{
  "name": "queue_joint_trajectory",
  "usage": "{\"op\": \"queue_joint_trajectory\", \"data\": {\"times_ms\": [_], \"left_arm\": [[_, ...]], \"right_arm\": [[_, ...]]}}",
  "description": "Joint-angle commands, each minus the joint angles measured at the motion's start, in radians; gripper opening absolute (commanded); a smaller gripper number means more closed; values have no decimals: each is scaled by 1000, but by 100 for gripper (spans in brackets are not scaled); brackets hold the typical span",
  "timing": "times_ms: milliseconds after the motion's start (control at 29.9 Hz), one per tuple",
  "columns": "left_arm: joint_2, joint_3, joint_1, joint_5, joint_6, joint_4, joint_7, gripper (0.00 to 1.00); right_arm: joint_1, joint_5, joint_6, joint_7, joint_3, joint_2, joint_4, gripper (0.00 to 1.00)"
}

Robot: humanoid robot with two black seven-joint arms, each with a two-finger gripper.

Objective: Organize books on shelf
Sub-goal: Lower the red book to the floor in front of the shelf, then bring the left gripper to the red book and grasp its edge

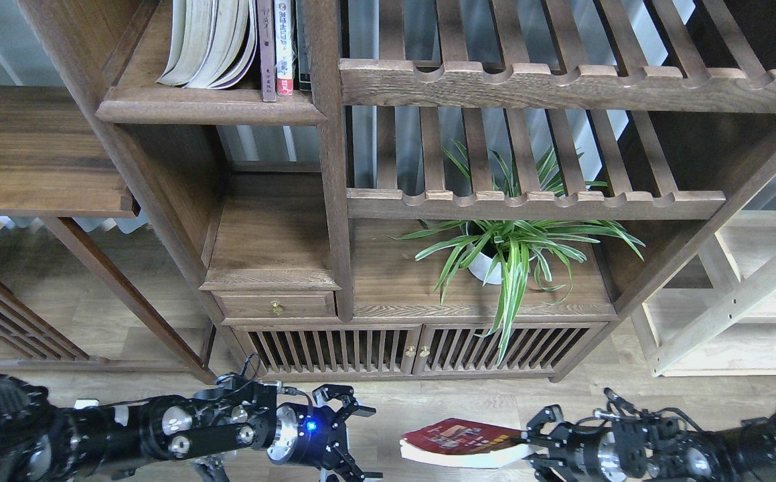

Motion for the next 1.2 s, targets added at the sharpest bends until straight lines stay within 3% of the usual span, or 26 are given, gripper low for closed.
{"op": "queue_joint_trajectory", "data": {"times_ms": [0, 134, 702, 1003, 1036, 1170], "left_arm": [[-6, 31, -3, 6, -16, 67, -2, 98], [-6, 46, -3, 3, -20, 139, -8, 98], [-6, 32, -3, 3, -36, 159, -23, 98], [-6, 25, -2, 4, -22, 193, -37, 97], [-6, 17, -2, 4, -14, 202, -49, 95], [-6, 20, 3, 4, 62, 214, -112, 69]], "right_arm": [[23, 15, 0, 0, -5, 40, 3, 4], [56, 35, 5, 0, -10, 74, 6, 4], [224, 207, 18, 0, -46, 272, 40, 4], [260, 247, 18, 0, -60, 321, 61, 4], [261, 248, 17, 0, -63, 325, 61, 4], [264, 259, 17, 0, -65, 333, 61, 4]]}}
